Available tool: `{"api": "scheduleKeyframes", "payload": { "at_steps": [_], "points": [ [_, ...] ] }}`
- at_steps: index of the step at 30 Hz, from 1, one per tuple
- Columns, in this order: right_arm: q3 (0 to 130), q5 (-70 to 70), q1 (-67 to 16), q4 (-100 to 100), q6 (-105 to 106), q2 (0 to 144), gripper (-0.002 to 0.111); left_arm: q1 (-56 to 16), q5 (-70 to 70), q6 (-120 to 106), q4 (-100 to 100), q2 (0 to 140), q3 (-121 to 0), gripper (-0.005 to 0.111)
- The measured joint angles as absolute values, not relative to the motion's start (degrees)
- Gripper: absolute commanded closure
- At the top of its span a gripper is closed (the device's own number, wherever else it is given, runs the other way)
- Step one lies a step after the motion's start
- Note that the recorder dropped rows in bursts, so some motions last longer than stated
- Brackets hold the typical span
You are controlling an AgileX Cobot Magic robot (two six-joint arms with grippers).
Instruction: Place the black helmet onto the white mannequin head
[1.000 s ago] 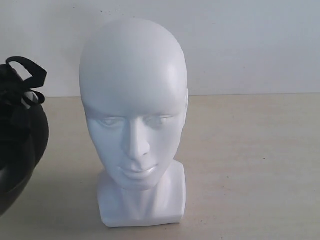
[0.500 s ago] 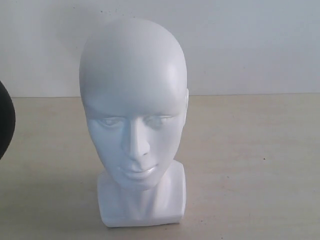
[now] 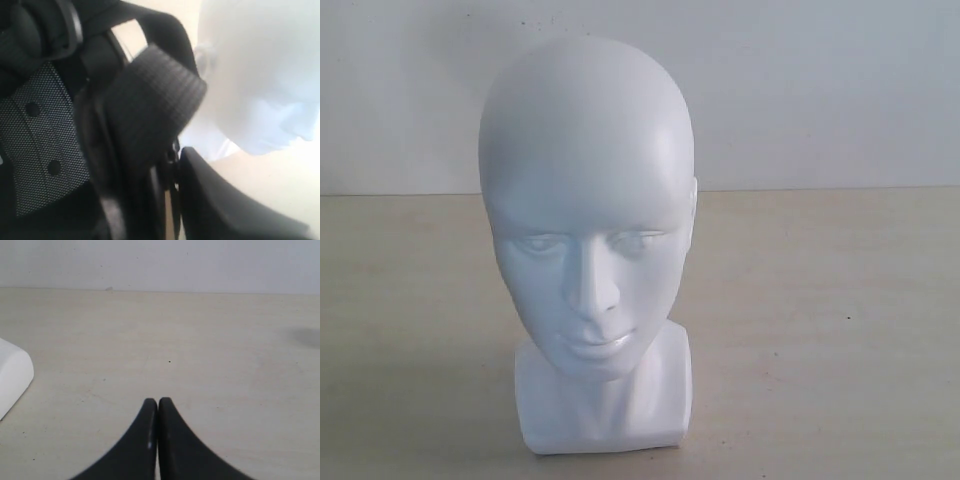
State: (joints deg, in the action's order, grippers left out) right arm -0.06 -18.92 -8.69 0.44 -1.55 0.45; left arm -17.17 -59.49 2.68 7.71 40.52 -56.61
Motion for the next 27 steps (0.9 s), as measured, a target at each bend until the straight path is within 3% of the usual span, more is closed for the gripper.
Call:
{"api": "scheduleKeyframes", "payload": {
  "at_steps": [7,27],
  "points": [
    [-0.1,-18.9,-8.7,0.4,-1.6,0.4,0.108,-17.2,-57.8,-1.8,15.3,40.5,-59.0,0.102],
    [-0.1,-18.9,-8.7,0.4,-1.6,0.4,0.108,-17.2,-46.3,2.7,10.0,34.9,-59.3,0.102]
  ]
}}
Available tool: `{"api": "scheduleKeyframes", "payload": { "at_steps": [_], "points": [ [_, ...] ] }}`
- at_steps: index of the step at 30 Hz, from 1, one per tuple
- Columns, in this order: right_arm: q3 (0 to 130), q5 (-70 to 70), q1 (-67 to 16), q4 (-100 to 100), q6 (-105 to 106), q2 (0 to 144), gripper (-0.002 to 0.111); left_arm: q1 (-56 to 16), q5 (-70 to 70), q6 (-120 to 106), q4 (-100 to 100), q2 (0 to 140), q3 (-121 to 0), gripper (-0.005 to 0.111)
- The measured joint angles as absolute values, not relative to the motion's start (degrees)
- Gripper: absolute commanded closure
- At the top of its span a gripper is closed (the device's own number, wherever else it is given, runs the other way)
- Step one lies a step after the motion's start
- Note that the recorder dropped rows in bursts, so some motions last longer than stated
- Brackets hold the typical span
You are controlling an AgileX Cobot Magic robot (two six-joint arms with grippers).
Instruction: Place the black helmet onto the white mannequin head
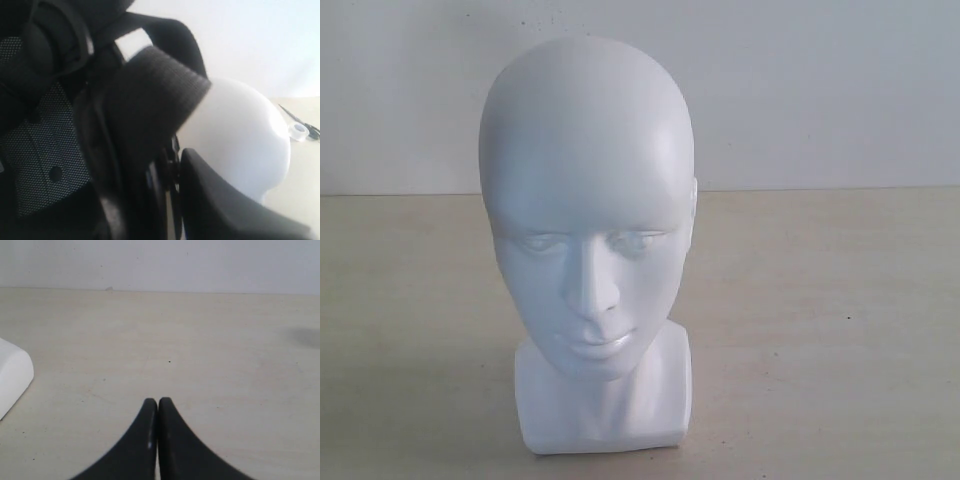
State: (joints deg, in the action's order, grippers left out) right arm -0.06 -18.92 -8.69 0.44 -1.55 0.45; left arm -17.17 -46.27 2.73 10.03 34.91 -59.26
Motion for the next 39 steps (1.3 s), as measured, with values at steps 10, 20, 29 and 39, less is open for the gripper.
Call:
{"api": "scheduleKeyframes", "payload": {
  "at_steps": [10,20,29,39],
  "points": [
    [-0.1,-18.9,-8.7,0.4,-1.6,0.4,0.108,-17.2,-35.3,10.0,7.4,27.1,-55.2,0.102],
    [-0.1,-18.9,-8.7,0.4,-1.6,0.4,0.108,-17.2,-24.3,17.9,12.6,21.8,-49.1,0.102],
    [-0.1,-18.9,-8.7,0.4,-1.6,0.4,0.108,-17.2,-22.3,5.7,37.0,21.3,-51.1,0.102],
    [-0.1,-18.9,-8.7,0.4,-1.6,0.4,0.108,-17.2,-19.0,-4.7,63.5,21.3,-54.5,0.102]
  ]
}}
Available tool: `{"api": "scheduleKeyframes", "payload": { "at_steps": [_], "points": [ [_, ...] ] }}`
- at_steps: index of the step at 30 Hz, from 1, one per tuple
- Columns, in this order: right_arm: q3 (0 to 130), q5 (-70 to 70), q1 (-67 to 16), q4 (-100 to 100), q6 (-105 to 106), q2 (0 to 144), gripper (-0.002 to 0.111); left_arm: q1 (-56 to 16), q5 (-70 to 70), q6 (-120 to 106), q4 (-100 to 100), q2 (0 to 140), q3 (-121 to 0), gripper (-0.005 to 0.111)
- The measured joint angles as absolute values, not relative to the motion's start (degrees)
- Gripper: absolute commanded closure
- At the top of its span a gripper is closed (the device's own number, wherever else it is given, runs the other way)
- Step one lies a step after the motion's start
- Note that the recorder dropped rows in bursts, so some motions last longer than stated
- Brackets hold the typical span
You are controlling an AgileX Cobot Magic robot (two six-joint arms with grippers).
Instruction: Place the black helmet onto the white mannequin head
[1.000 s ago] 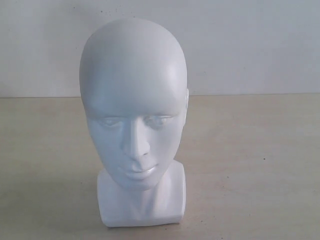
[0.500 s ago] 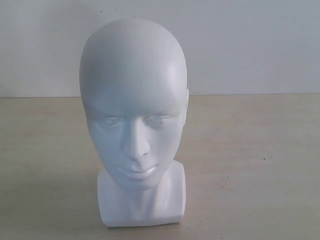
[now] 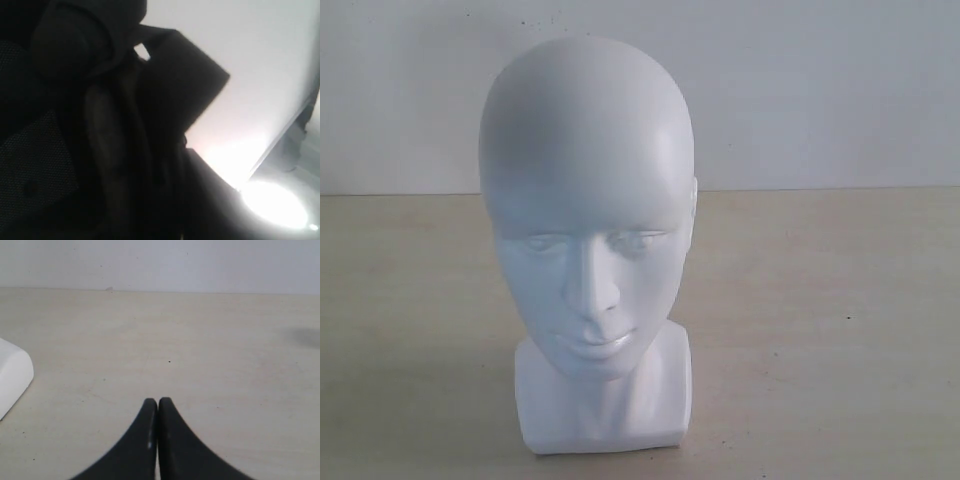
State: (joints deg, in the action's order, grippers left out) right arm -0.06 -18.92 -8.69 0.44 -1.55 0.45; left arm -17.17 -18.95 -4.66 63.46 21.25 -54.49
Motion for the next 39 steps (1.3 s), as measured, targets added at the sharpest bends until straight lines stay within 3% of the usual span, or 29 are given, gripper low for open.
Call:
{"api": "scheduleKeyframes", "payload": {
  "at_steps": [10,21,31,39],
  "points": [
    [-0.1,-18.9,-8.7,0.4,-1.6,0.4,0.108,-17.2,-15.4,-20.0,96.0,21.1,-57.3,0.102],
    [-0.1,-18.9,-8.7,0.4,-1.6,0.4,0.108,-17.2,-16.3,-21.9,98.9,21.1,-62.3,0.102],
    [-0.1,-18.9,-8.7,0.4,-1.6,0.4,0.108,-17.2,-26.3,-22.8,98.8,20.9,-70.1,0.102],
    [-0.1,-18.9,-8.7,0.4,-1.6,0.4,0.108,-17.2,-21.4,-21.1,98.8,21.3,-70.7,0.102]
  ]
}}
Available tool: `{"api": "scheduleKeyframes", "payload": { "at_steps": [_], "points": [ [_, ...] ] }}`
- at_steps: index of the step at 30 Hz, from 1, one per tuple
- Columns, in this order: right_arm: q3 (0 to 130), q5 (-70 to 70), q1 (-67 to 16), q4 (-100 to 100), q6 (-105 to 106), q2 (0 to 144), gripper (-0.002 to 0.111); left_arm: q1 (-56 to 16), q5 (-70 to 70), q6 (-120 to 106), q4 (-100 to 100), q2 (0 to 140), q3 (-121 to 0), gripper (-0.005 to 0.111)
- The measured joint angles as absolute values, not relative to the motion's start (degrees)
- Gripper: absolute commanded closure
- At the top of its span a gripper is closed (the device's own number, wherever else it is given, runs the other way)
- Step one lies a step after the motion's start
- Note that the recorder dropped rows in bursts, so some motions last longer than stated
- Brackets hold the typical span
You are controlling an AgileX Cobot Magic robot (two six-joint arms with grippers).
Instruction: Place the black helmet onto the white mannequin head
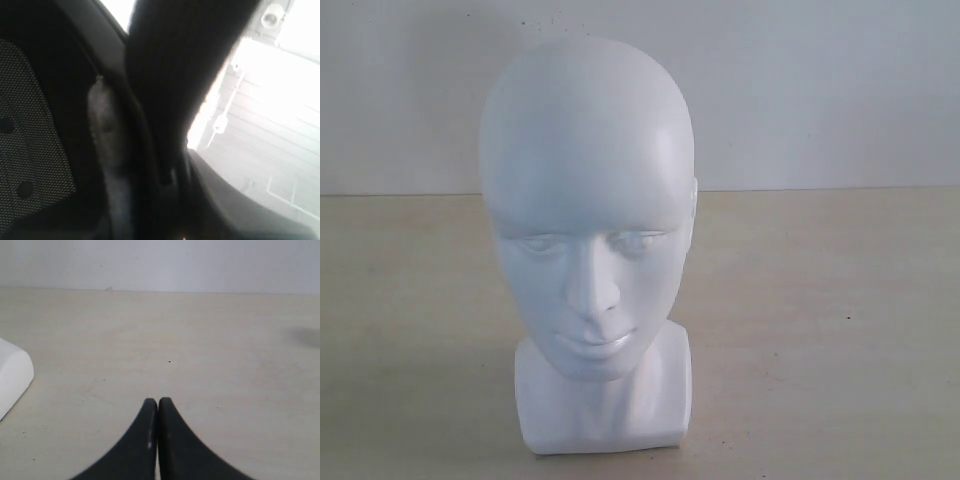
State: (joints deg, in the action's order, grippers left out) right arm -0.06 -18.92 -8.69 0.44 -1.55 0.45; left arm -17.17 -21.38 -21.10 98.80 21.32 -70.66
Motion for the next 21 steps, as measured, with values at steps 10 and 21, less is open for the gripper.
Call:
{"api": "scheduleKeyframes", "payload": {
  "at_steps": [10,21],
  "points": [
    [-0.1,-18.9,-8.7,0.4,-1.6,0.4,0.108,-17.2,-22.8,-16.2,98.7,25.7,-75.7,0.102],
    [-0.1,-18.9,-8.7,0.4,-1.6,0.4,0.108,-17.2,-24.3,-18.1,98.8,27.3,-77.5,0.102]
  ]
}}
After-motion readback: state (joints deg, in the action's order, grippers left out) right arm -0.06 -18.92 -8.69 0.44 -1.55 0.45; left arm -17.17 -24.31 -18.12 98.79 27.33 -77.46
